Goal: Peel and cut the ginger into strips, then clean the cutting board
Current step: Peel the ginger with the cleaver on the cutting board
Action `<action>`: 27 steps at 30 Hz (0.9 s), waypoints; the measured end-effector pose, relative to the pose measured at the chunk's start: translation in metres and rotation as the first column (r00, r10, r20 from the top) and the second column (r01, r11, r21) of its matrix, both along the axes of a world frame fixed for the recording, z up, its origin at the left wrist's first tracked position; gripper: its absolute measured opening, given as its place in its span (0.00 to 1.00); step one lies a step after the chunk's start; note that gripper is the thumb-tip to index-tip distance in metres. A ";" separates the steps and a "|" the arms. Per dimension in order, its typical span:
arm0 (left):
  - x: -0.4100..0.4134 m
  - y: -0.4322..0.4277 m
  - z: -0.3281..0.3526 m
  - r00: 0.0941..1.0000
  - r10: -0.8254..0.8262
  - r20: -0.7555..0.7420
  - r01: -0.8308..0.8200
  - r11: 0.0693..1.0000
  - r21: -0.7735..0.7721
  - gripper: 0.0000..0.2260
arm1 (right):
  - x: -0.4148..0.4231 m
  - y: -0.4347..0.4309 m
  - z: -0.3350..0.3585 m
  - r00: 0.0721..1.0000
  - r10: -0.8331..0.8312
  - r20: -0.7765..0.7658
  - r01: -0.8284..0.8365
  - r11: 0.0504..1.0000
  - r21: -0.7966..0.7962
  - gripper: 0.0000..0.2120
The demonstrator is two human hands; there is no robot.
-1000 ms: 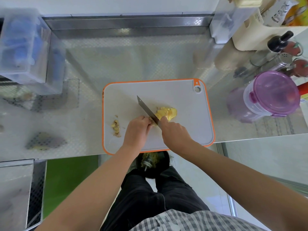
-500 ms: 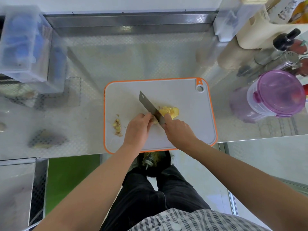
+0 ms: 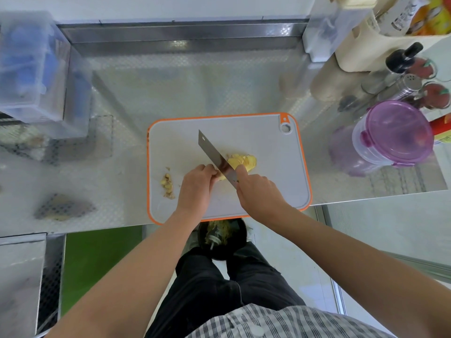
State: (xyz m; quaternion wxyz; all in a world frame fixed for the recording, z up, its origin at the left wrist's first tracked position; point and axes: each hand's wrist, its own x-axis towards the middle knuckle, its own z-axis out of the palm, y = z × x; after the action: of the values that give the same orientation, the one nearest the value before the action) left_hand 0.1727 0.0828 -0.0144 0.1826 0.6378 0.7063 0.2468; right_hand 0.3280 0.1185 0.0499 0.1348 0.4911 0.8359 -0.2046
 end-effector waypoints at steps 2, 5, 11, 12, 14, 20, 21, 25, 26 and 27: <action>0.000 0.001 -0.001 1.000 -0.013 -0.012 0.013 1.000 -0.015 0.03 | 0.001 -0.002 0.001 1.000 -0.006 0.002 0.006 1.000 0.002 0.10; 0.000 0.001 -0.002 0.999 -0.036 -0.040 0.035 0.999 -0.027 0.04 | -0.001 -0.005 0.001 1.000 -0.023 0.003 0.023 1.000 -0.003 0.11; 0.002 0.003 -0.006 0.988 -0.095 -0.123 0.086 0.993 -0.079 0.07 | -0.011 0.004 -0.003 0.999 -0.051 -0.010 0.051 0.998 -0.028 0.10; 0.002 0.003 -0.007 0.987 -0.096 -0.128 0.086 0.993 -0.085 0.08 | -0.013 0.006 -0.004 0.998 -0.056 -0.021 0.055 0.998 -0.035 0.09; 0.001 0.004 -0.008 0.987 -0.087 -0.135 0.075 0.993 -0.090 0.08 | -0.017 0.010 -0.007 0.997 -0.060 -0.039 0.058 0.997 -0.044 0.09; 0.002 0.004 -0.005 0.993 -0.104 -0.046 0.104 0.995 -0.003 0.03 | -0.021 0.009 -0.025 0.996 -0.086 -0.032 0.083 0.992 -0.098 0.10; -0.001 0.003 -0.005 0.996 -0.089 -0.032 0.090 0.996 0.012 0.01 | -0.019 0.009 -0.028 0.994 -0.102 -0.037 0.097 0.989 -0.111 0.09; -0.007 0.005 -0.006 0.996 -0.085 -0.031 0.085 0.996 0.002 0.01 | -0.011 0.013 -0.031 0.992 -0.111 -0.062 0.104 0.988 -0.112 0.11; -0.006 0.004 -0.006 0.996 -0.083 -0.027 0.083 0.997 -0.002 0.02 | -0.011 0.014 -0.030 0.994 -0.092 -0.064 0.085 0.991 -0.105 0.11; -0.005 0.003 -0.005 0.997 -0.075 -0.022 0.075 0.997 -0.007 0.03 | -0.012 0.014 -0.028 0.994 -0.080 -0.071 0.073 0.993 -0.097 0.11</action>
State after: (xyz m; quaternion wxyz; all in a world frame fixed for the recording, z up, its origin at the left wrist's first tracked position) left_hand 0.1673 0.0861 -0.0197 0.1858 0.6661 0.6845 0.2308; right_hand 0.3162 0.1329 0.0223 0.1188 0.5077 0.8104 -0.2672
